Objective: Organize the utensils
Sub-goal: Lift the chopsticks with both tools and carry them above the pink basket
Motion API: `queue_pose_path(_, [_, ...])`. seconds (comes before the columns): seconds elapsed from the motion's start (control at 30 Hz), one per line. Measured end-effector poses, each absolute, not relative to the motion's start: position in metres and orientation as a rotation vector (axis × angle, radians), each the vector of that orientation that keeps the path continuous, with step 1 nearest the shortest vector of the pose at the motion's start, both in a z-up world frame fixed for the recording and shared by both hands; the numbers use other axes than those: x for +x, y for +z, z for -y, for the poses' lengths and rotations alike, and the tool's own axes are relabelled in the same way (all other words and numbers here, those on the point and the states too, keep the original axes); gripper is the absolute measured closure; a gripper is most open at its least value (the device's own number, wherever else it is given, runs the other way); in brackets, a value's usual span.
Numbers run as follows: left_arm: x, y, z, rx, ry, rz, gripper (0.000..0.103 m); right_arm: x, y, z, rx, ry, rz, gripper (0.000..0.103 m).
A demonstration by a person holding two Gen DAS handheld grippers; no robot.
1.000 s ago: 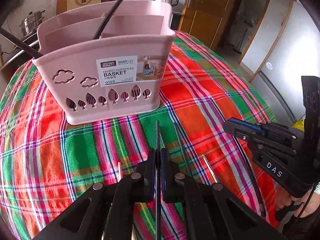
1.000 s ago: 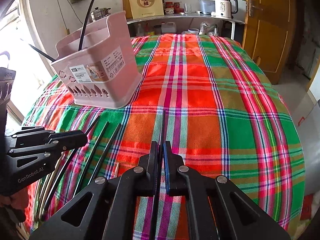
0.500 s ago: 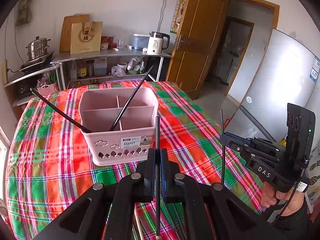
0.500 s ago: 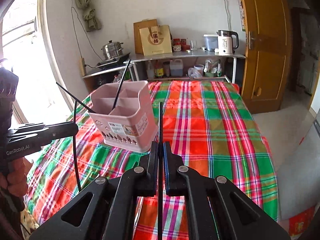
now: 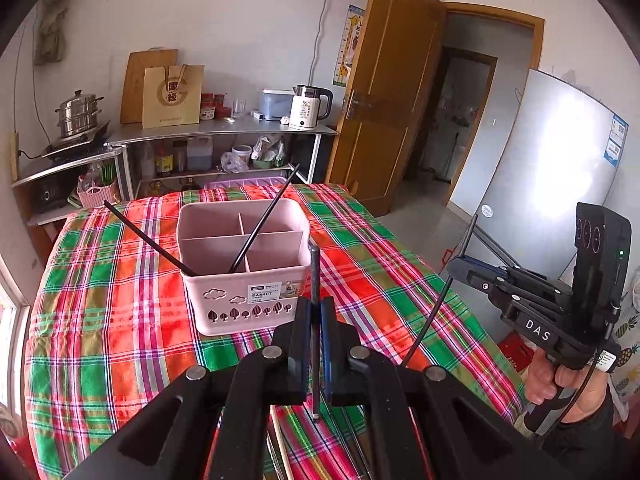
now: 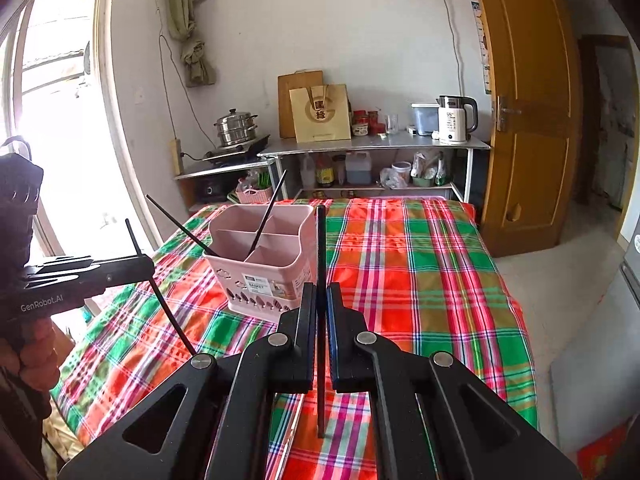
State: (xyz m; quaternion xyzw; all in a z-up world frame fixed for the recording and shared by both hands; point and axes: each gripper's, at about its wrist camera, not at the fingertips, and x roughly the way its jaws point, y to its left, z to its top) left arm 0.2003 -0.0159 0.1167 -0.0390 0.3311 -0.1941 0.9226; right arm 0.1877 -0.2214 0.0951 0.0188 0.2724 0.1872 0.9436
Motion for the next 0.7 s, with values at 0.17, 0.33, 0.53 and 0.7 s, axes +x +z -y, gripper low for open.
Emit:
queue_pose_path(0.17, [0.198,0.126,0.01,-0.086,-0.4,-0.665,0.099,0.183,0.106,0.219,0.033,0.397,-0.53,0.098])
queue_pose_path(0.33, [0.202,0.138,0.003,-0.086,-0.392,-0.654,0.099,0.184,0.117,0.213,0.036,0.427,-0.507,0.098])
queue_pose_path(0.53, [0.215,0.153,-0.01,-0.098,-0.374,-0.647,0.099,0.194,0.13,0.201,0.045,0.461,-0.482,0.098])
queue_pose_path(0.7, [0.226,0.183,-0.025,-0.123,-0.355,-0.603,0.099,0.207,0.147,0.191,0.066,0.487,-0.444,0.098])
